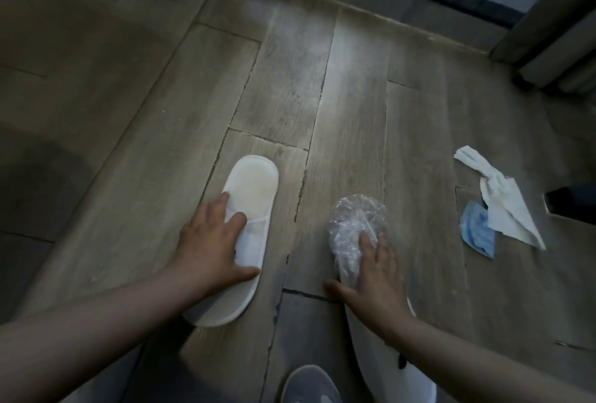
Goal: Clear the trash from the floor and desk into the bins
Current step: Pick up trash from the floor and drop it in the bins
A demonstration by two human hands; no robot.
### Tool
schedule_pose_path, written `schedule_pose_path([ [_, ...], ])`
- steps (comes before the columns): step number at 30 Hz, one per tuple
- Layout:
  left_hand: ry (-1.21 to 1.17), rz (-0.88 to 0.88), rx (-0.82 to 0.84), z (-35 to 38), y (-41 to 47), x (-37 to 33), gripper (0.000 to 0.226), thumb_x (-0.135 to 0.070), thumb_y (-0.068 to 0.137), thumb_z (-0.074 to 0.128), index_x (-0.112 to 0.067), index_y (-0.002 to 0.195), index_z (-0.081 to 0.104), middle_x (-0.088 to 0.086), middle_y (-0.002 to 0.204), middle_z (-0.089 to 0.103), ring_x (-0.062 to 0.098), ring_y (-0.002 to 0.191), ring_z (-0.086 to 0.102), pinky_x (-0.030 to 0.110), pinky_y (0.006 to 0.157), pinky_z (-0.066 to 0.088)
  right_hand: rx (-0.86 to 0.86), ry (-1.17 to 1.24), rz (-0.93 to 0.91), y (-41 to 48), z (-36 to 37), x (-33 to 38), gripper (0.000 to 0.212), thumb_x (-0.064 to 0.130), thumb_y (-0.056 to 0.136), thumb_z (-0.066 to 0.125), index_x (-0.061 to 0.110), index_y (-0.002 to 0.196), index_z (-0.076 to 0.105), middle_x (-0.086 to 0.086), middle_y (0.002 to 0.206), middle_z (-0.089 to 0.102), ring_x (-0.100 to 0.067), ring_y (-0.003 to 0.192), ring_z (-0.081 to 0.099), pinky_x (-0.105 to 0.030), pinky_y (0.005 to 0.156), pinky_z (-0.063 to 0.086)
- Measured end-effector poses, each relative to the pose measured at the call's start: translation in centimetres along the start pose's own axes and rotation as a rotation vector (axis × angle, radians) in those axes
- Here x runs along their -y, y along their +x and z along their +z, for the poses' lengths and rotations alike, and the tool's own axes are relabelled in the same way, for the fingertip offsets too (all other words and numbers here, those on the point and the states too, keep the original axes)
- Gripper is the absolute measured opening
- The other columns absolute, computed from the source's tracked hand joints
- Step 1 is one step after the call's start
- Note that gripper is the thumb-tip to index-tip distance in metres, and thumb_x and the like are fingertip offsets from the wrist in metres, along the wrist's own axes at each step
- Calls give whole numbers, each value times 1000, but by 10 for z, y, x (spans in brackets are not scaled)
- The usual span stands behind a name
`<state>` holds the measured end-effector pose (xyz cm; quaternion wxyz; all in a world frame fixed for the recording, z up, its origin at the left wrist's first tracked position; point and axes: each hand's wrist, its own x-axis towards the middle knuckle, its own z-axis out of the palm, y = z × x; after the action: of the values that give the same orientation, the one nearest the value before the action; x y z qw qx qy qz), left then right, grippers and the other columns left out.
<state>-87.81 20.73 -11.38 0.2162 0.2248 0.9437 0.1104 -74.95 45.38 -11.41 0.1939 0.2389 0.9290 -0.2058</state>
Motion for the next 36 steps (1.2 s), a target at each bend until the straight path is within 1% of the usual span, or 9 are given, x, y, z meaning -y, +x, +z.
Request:
schedule_pose_path([
  [6,-12,-116,68,6,-6,-1,100,-81,52,63,-38,135,27,7,156,-6,34,139,18,46,105,35,-16,31,-74,10,-9,4,94,52,83,62,30,153,2,0,161,-1,-24,147,3,-46,118,15],
  [10,21,-160,92,6,-5,-4,110,-87,45,60,-38,135,22,8,154,-11,35,136,18,47,103,36,-39,74,-106,14,-14,10,93,54,82,62,29,153,7,0,161,6,-23,146,9,-46,118,19],
  [18,111,-184,178,2,8,-19,113,-80,52,64,-34,139,9,9,151,-20,37,133,15,48,100,35,-117,-40,-97,20,5,11,89,62,85,49,32,152,-2,3,160,-4,-23,145,2,-43,116,11],
  [21,128,-172,194,3,11,-17,115,-81,53,62,-33,140,4,10,151,-22,38,133,13,48,100,35,-127,-71,-75,24,14,9,89,62,85,48,32,152,-2,2,159,-3,-23,144,4,-44,114,13],
  [27,158,-106,187,12,11,-2,116,-84,48,52,-33,139,1,9,149,-29,37,131,7,47,96,34,-150,-103,-11,30,19,14,88,59,76,53,22,151,25,-9,158,18,-34,139,22,-51,105,26],
  [30,103,-115,229,6,14,-1,116,-79,45,57,-33,138,6,7,149,-30,37,132,6,47,97,34,-102,-87,-4,30,9,19,88,55,79,61,23,151,23,-8,159,15,-33,140,19,-48,109,22],
  [33,-104,-142,266,-13,9,-1,106,-64,45,70,-30,133,21,0,155,-16,33,135,11,43,104,32,32,-81,44,36,-14,27,90,55,78,61,28,152,17,-3,159,10,-32,138,23,-45,111,24],
  [34,-174,-159,269,-23,4,-1,104,-60,45,71,-29,133,26,-1,156,-9,32,137,14,43,107,30,90,-38,85,36,-23,33,88,56,79,60,29,152,18,-3,159,12,-32,137,28,-45,111,28],
  [36,-258,-195,241,-44,-7,-3,102,-61,42,65,-28,132,31,-2,156,3,30,138,19,42,109,29,173,119,165,34,-43,47,81,55,78,59,25,148,30,-7,153,28,-33,131,39,-46,106,36],
])
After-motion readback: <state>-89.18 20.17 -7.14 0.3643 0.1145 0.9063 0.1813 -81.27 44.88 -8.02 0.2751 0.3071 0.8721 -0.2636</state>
